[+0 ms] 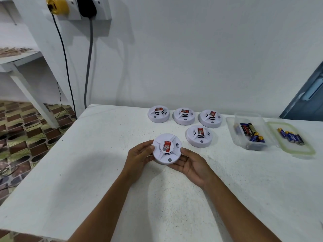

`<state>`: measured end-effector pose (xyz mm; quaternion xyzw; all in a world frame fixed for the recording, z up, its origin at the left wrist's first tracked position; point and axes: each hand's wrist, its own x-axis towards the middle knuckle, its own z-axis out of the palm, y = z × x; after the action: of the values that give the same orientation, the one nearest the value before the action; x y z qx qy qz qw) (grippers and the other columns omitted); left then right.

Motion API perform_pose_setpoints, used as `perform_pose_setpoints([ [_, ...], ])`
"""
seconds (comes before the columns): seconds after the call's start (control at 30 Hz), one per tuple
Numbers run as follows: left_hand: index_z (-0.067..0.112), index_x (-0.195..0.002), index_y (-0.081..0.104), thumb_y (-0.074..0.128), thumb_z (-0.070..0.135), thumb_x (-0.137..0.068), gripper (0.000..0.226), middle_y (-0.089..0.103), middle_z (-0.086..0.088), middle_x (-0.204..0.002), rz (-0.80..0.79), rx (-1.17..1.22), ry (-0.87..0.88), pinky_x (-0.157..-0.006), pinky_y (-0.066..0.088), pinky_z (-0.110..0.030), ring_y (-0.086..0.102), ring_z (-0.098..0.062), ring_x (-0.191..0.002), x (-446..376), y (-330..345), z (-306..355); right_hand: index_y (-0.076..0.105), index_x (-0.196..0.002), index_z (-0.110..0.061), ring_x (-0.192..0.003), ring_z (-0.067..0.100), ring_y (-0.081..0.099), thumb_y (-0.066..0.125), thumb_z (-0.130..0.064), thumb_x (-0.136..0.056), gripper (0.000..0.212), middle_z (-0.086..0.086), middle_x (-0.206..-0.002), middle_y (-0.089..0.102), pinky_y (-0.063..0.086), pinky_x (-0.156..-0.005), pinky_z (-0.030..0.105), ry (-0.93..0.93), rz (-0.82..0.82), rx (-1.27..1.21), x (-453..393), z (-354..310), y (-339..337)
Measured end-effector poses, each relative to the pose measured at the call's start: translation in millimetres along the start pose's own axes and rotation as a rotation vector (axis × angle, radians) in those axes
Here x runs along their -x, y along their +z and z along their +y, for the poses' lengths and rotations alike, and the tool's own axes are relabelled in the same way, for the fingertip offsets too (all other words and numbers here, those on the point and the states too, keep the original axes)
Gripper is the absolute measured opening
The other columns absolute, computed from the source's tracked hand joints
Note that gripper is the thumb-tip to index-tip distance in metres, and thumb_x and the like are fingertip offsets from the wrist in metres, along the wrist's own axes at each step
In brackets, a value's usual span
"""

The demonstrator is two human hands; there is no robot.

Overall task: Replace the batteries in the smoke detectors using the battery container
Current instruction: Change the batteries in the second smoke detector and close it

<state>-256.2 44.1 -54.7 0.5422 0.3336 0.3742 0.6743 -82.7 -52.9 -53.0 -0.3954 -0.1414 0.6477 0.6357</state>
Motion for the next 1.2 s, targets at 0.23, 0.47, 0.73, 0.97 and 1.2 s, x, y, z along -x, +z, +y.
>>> perform_pose_setpoints([
  [0.23, 0.016, -0.11, 0.067, 0.053, 0.01, -0.095, 0.022, 0.073, 0.0, -0.108, 0.003, 0.004, 0.0, -0.084, 0.057, -0.038, 0.068, -0.025, -0.102, -0.2, -0.4, -0.3, 0.05, -0.13, 0.008, -0.119, 0.042, 0.055, 0.054, -0.015, -0.09, 0.047, 0.03, -0.124, 0.059, 0.051, -0.095, 0.051, -0.002, 0.004, 0.002, 0.5, 0.2, 0.8],
  [0.47, 0.015, -0.112, 0.067, 0.054, 0.013, -0.094, 0.022, 0.072, -0.002, -0.111, 0.012, -0.023, -0.002, -0.085, 0.057, -0.039, 0.068, -0.025, -0.103, -1.0, -1.4, -1.9, 0.051, -0.129, 0.007, -0.116, 0.04, 0.058, 0.053, -0.016, -0.091, 0.045, 0.029, -0.123, 0.06, 0.051, -0.094, 0.05, 0.003, 0.014, -0.002, 0.2, 0.1, 1.0],
  [0.73, 0.016, -0.112, 0.067, 0.054, 0.013, -0.094, 0.023, 0.073, -0.002, -0.11, 0.009, -0.032, 0.003, -0.084, 0.057, -0.037, 0.068, -0.024, -0.102, -0.4, -0.8, -1.5, 0.053, -0.127, 0.007, -0.113, 0.039, 0.061, 0.053, -0.016, -0.09, 0.043, 0.029, -0.121, 0.061, 0.052, -0.093, 0.05, -0.005, 0.016, -0.001, 2.1, -0.5, 1.6],
  [0.97, 0.014, -0.115, 0.066, 0.054, 0.013, -0.094, 0.024, 0.072, -0.004, -0.112, 0.012, -0.043, 0.004, -0.087, 0.056, -0.042, 0.067, -0.026, -0.104, -1.5, -2.4, -3.4, 0.053, -0.127, 0.007, -0.111, 0.039, 0.062, 0.051, -0.014, -0.094, 0.039, 0.029, -0.121, 0.062, 0.052, -0.093, 0.05, -0.004, 0.029, -0.009, 3.2, -0.5, 2.7],
  [1.2, 0.013, -0.115, 0.067, 0.054, 0.011, -0.094, 0.024, 0.072, -0.006, -0.112, -0.005, -0.04, 0.021, -0.087, 0.056, -0.041, 0.067, -0.029, -0.105, -0.1, -3.2, -4.5, 0.059, -0.112, 0.001, -0.109, 0.038, 0.063, 0.055, -0.01, -0.088, 0.026, 0.028, -0.118, 0.064, 0.053, -0.092, 0.049, -0.052, 0.016, 0.03, 4.6, 0.4, 3.2],
])
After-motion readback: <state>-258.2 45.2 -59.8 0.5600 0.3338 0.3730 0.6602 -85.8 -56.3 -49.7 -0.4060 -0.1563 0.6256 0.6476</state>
